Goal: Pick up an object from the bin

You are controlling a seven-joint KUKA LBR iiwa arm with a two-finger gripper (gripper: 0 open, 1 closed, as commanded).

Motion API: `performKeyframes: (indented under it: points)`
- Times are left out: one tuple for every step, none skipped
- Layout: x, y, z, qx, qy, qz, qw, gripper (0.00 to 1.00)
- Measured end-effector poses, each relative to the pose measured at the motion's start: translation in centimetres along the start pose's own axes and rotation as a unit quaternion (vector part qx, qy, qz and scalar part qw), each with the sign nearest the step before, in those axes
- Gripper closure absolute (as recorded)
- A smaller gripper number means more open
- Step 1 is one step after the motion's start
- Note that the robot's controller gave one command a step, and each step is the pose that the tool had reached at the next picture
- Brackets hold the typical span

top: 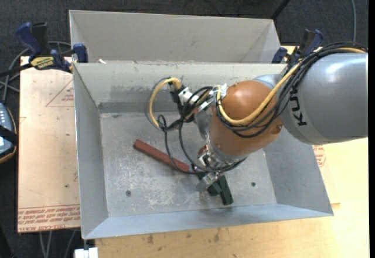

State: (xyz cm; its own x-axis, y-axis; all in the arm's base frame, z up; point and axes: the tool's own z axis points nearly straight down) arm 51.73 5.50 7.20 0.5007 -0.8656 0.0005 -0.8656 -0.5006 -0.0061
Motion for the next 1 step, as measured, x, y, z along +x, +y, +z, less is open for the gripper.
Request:
performKeyframes:
  points:
    - [5.66, -0.01, -15.87, 0.001, 0.0013, -0.004, 1.0, 1.0]
